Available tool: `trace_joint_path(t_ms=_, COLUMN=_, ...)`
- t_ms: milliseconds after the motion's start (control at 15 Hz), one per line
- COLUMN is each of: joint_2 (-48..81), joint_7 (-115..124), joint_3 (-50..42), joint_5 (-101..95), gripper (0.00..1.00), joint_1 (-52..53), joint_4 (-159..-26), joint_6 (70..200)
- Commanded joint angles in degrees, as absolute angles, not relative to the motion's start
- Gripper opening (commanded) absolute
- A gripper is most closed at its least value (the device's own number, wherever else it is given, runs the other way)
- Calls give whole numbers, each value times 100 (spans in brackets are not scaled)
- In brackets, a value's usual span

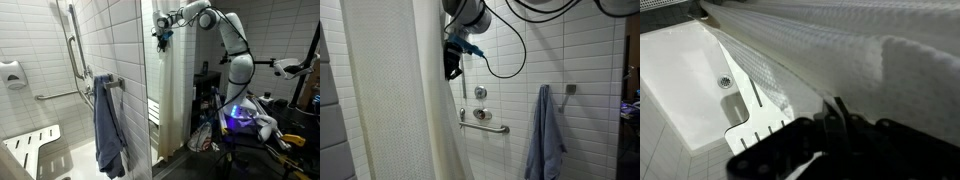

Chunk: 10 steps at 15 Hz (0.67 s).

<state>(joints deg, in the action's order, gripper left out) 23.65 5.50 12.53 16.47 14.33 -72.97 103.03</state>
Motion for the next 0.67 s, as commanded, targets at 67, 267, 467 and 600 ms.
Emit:
trace_joint_path(t_ms=67, joint_2=2804, joint_7=579, joint_3=1314, joint_5=1630, gripper=0, joint_1=1567, joint_4=-6798, joint_6=9939)
trace_joint_path(t_ms=267, joint_2=2977, joint_7=571, joint_3=1335, joint_5=1629, gripper=0, joint_1=1618, joint_4=-6546, joint_6=9782)
trace_joint_path(t_ms=467, joint_2=3159, joint_7=572, joint_3=1346, joint_5=1617, gripper=0, joint_1=1670, joint_4=-6277, joint_6=9583)
trace_joint_path(t_ms=600, joint_2=3285, joint_7=574, joint_3=1345, joint_5=1603, gripper=0, joint_1=1709, joint_4=-6090, joint_6=9456)
